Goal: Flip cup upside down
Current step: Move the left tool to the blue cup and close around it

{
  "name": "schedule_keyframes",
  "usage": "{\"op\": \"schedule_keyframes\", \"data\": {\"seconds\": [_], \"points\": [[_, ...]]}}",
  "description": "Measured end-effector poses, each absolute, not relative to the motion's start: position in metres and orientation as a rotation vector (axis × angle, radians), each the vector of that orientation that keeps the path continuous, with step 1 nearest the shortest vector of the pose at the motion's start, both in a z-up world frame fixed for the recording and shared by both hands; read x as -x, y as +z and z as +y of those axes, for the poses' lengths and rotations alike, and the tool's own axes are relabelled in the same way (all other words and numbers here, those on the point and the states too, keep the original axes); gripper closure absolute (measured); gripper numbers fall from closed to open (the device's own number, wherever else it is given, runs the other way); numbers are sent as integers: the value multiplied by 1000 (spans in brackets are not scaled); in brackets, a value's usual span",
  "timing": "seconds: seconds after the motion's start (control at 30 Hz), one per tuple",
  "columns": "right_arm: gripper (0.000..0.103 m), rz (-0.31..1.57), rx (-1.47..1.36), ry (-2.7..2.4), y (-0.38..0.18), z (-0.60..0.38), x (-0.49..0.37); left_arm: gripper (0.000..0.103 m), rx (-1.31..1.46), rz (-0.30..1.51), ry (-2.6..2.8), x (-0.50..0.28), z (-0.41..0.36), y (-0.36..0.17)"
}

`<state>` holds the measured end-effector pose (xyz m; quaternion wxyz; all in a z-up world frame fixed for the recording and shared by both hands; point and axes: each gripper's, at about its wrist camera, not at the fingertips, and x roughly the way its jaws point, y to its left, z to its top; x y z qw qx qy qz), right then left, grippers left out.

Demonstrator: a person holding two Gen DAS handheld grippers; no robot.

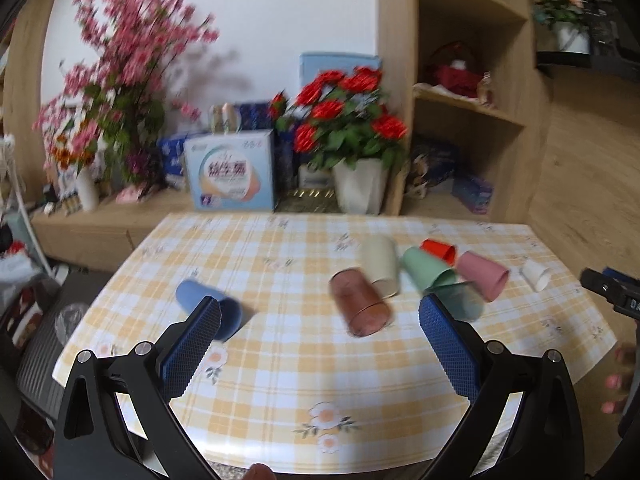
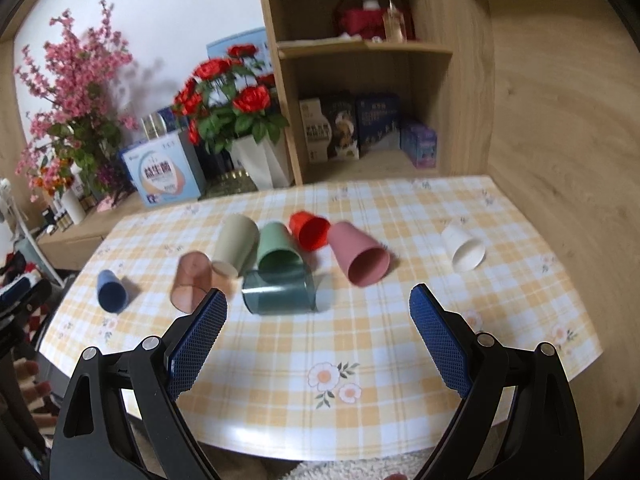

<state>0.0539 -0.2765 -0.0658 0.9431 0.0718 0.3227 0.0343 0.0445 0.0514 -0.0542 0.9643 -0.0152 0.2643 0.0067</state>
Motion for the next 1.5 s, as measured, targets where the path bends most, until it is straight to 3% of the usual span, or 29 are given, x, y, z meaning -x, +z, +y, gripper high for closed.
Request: {"op": "schedule_keyframes", "data": {"seconds": [0.57,0.87,1.2,1.5], "points": [[13,838,-91,85,-129,-259,-113,6,458,909,288,-169,227,-131],[13,893,-117,72,-151,-271,-130,11,739,994,322,-225,261,-170],[13,932,-137,80,-166,-274,-143,19,755,1079,365,-250,265,-210],[13,942,-145,87,-171,-274,-144,28,589,1177,279,-265,248,-220]]}}
